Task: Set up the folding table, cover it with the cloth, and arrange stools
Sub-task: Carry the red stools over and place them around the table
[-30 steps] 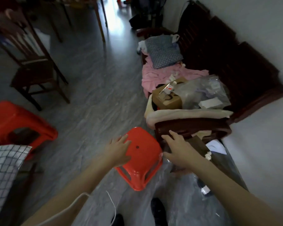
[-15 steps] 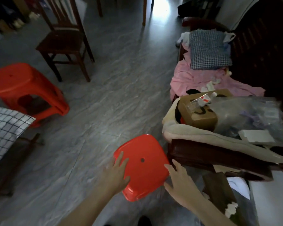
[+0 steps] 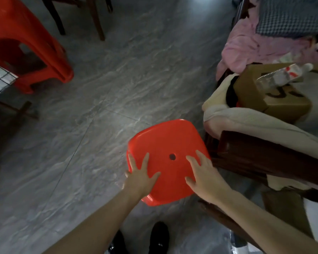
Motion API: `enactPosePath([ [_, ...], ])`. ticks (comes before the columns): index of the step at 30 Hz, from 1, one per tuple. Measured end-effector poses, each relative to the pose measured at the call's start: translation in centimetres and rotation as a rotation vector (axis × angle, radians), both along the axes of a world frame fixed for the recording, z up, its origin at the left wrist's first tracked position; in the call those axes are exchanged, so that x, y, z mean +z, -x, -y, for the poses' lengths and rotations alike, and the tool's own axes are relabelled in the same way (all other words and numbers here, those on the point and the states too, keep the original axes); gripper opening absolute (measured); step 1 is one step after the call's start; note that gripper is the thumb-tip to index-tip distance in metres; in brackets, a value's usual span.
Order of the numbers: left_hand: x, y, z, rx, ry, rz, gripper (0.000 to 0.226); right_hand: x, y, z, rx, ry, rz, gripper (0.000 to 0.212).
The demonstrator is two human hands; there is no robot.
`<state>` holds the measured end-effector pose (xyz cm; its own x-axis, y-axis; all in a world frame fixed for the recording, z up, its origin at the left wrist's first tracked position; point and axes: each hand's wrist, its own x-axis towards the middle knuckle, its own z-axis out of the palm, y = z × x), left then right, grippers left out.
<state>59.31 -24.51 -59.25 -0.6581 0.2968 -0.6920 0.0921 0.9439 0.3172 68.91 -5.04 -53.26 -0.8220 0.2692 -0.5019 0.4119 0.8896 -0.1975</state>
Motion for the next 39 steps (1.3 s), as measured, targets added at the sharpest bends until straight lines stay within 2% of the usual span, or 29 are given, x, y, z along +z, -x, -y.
enactPosePath([
  [2,-1.4,-0.8,0.1,0.071,-0.048,0.053,0.091,-2.1,1.8,0.1,-0.035,-0.045,-0.038,0.07],
  [6,-3.0,-1.8,0.8,0.109,-0.206,0.046,0.108,-5.1,4.4,-1.0,-0.115,-0.102,-0.059,0.064],
  [12,-3.4,-1.8,1.0,0.187,-0.306,0.047,0.11,-7.3,4.0,-2.3,-0.205,0.025,0.016,0.075],
  [23,-2.8,-2.1,0.4,0.388,-0.456,0.036,0.11,-6.3,5.0,-5.9,-0.187,0.24,0.067,0.071],
  [30,-3.1,-2.4,1.6,0.352,-0.416,0.049,0.109,-6.1,4.1,-4.8,-0.192,0.267,0.013,0.07],
  [39,-2.0,-1.6,8.1,0.357,-0.343,0.058,0.106,-5.3,4.1,1.1,-0.161,0.315,0.059,0.069],
])
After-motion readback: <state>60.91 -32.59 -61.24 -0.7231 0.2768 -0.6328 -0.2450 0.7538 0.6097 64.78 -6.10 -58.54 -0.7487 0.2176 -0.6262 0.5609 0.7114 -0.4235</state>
